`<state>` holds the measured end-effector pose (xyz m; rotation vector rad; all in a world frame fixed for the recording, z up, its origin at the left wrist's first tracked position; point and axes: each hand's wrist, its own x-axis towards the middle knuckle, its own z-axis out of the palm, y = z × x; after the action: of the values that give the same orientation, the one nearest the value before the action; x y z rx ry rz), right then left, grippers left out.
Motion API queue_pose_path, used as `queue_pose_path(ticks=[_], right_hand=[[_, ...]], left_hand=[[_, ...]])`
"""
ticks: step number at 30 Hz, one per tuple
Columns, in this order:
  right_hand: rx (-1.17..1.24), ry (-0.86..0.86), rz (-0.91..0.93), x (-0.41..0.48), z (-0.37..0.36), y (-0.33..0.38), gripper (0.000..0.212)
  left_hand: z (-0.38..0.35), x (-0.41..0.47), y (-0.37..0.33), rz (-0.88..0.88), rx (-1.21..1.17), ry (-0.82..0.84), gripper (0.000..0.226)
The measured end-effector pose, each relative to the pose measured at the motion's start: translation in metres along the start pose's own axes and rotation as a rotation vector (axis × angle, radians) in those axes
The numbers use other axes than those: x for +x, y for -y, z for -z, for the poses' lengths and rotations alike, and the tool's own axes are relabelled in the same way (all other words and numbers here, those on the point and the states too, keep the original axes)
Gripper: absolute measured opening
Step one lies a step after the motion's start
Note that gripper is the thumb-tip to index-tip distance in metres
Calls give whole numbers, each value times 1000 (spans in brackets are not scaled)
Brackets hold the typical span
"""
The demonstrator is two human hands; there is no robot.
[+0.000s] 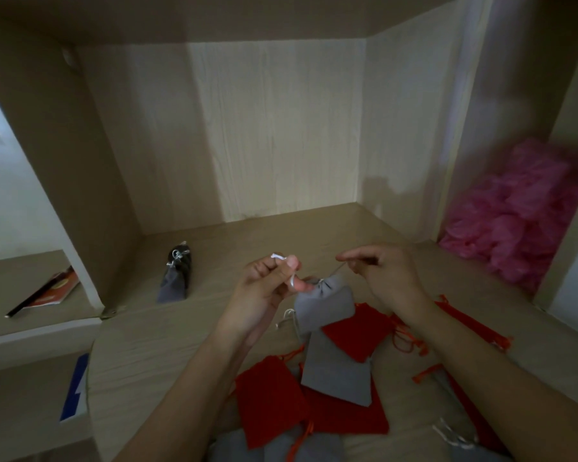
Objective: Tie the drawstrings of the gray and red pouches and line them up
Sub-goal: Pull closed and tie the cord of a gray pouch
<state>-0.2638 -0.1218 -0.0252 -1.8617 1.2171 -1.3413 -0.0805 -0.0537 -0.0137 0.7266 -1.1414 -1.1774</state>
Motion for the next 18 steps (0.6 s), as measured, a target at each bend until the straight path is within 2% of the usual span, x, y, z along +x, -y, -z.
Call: queue_pose_path(ticks=[5, 9, 13, 16, 18], right_hand=[[-148, 174, 19, 6, 14, 6, 42], [-115, 257, 150, -2, 12, 21, 29], [-343, 353, 300, -8, 7, 31, 25], [-413, 412, 250, -12, 5, 36, 30], [-385, 432, 182, -14, 3, 39, 33]], left_hand=[[9, 7, 6, 19, 44, -59, 27], [12, 8, 9, 4, 110, -162, 30], [10, 10, 9, -34, 183, -220, 27], [12, 10, 10, -58, 290, -257, 22], [16, 10, 7, -44, 253, -239, 22]])
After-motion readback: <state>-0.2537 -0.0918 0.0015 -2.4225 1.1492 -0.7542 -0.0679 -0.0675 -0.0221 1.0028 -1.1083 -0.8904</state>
